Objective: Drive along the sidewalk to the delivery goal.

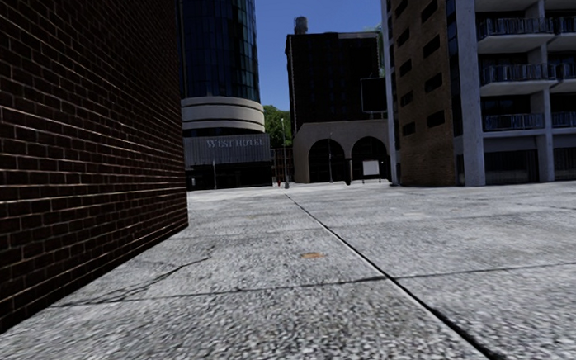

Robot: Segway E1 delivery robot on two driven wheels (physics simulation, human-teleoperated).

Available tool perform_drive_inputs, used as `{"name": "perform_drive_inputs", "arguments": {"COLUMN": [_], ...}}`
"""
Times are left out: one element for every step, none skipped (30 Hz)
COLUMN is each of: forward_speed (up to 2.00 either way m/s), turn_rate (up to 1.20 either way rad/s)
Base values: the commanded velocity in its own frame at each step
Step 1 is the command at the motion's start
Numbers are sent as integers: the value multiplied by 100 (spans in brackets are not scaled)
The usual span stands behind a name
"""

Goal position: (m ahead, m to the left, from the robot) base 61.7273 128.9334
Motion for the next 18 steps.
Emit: {"name": "perform_drive_inputs", "arguments": {"forward_speed": [199,199,199,199,199,199,199,199,199,199,199,199,199,199,199,199,199,198], "turn_rate": [0,0,0,0,0,0,0,0,0,0,0,0,0,0,0,0,0,0]}}
